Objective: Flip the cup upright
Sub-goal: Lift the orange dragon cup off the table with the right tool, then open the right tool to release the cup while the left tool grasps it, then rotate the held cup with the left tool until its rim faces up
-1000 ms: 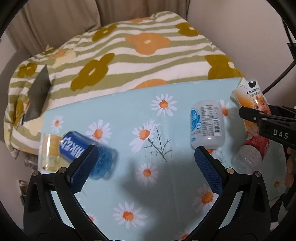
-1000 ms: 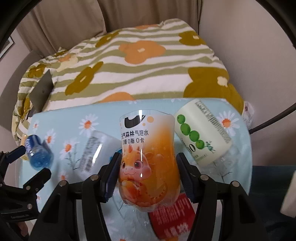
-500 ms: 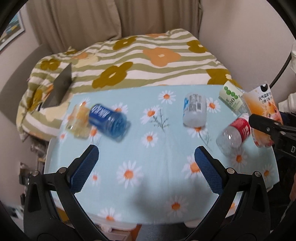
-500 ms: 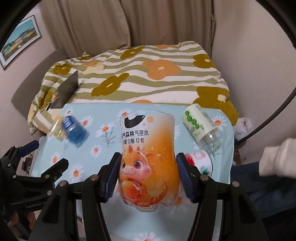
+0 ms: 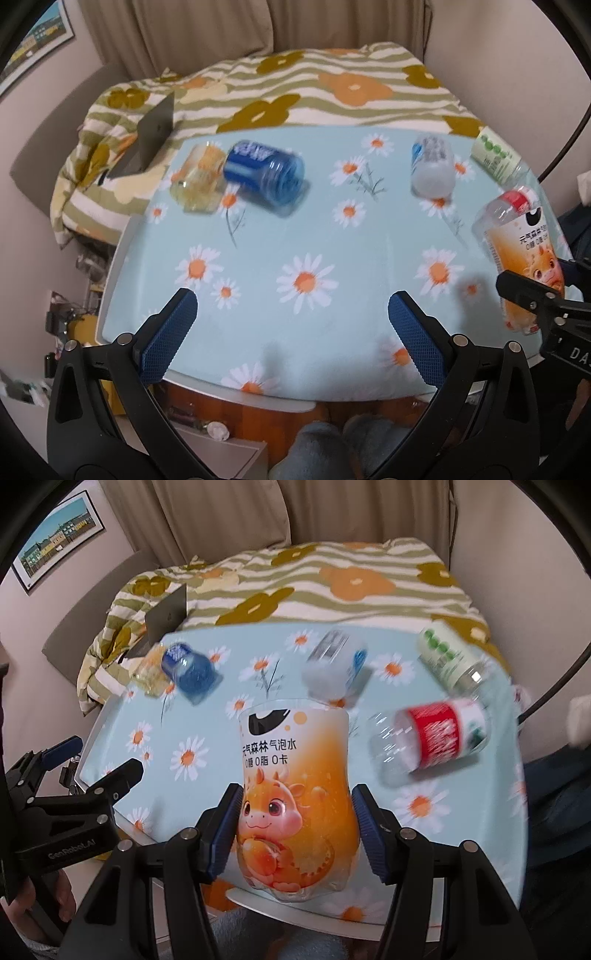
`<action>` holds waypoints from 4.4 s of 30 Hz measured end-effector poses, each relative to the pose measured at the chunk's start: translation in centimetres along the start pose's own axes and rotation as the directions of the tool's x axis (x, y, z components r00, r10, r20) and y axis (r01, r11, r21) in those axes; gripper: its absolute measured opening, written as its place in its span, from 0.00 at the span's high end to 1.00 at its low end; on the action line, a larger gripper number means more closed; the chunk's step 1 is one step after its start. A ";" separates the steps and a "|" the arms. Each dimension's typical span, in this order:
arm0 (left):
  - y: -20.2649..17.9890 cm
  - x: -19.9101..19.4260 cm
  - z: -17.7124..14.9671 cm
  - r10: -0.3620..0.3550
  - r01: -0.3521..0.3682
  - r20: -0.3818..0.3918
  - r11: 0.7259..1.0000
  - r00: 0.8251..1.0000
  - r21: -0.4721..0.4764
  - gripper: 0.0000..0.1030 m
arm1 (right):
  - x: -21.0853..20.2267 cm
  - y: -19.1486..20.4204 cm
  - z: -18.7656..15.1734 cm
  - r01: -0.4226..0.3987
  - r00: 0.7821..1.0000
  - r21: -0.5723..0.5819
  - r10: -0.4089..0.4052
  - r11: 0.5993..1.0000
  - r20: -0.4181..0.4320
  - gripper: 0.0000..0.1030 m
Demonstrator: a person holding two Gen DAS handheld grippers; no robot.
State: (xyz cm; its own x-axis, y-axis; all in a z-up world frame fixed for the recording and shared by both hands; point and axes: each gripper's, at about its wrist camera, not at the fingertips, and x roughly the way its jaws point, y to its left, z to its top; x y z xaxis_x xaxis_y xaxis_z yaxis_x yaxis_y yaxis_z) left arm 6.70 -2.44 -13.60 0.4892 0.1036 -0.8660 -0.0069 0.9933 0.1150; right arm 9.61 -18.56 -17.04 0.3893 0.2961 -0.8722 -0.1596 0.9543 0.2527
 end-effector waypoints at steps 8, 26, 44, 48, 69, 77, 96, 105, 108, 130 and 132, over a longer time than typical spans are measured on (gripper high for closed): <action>3.0 3.6 -2.0 -0.017 0.018 -0.054 0.999 0.998 0.028 0.00 | 5.1 3.2 -1.4 -0.003 0.999 0.079 0.006 0.997 -0.035 0.46; 4.9 5.6 -3.6 -0.054 0.059 -0.090 0.997 0.995 0.049 0.00 | 9.3 4.6 -1.9 0.049 0.997 0.171 -0.038 0.984 -0.071 0.45; 5.6 2.8 -1.7 -0.056 0.058 -0.075 0.998 0.996 0.024 0.00 | 5.3 4.6 -0.8 0.002 1.000 0.196 -0.004 0.981 0.005 0.00; 5.1 0.9 -0.5 -0.079 0.080 -0.061 0.997 0.995 0.014 0.00 | 1.8 4.1 -0.7 0.018 0.999 0.162 -0.024 0.987 0.034 0.00; -7.9 5.5 4.9 -0.168 0.179 -0.312 0.984 0.935 0.007 0.00 | -5.4 -6.2 -0.8 0.092 0.994 0.108 -0.097 0.990 0.042 0.00; -8.6 8.8 4.3 -0.154 0.145 -0.385 0.988 0.910 -0.050 0.00 | -3.3 -8.4 0.0 0.055 0.998 0.067 -0.056 0.996 0.024 0.00; -9.4 10.0 3.7 -0.192 0.166 -0.414 0.981 0.890 -0.098 0.43 | -2.1 -9.1 0.1 -0.059 0.998 0.068 0.059 0.996 0.002 0.00; -8.1 6.2 3.9 -0.275 0.256 -0.303 0.961 0.912 -0.103 0.43 | -3.5 -8.5 0.3 -0.046 0.998 0.063 0.044 0.997 0.035 0.00; -7.3 4.7 4.0 -0.309 0.292 -0.220 0.950 0.925 -0.108 0.43 | -4.3 -8.1 0.3 -0.038 0.998 0.062 0.034 0.997 0.060 0.00; -7.7 5.4 -1.0 -0.267 0.261 0.348 0.963 0.899 0.065 0.43 | -1.3 -6.8 -3.5 0.032 0.992 0.061 -0.040 0.998 0.118 0.00; -7.8 5.5 -1.4 -0.262 0.255 0.357 0.965 0.897 0.067 0.43 | -1.1 -6.4 -3.6 0.034 0.991 0.047 -0.040 0.998 0.129 0.00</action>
State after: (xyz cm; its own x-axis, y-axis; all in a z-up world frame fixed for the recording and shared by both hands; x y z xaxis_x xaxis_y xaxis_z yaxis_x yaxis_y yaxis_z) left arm 8.24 -9.58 -19.97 0.7521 -0.1851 -0.6325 0.1767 0.9812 -0.0769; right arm 6.92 -25.17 -19.17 0.5094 0.2604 -0.8202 -0.1030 0.9647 0.2423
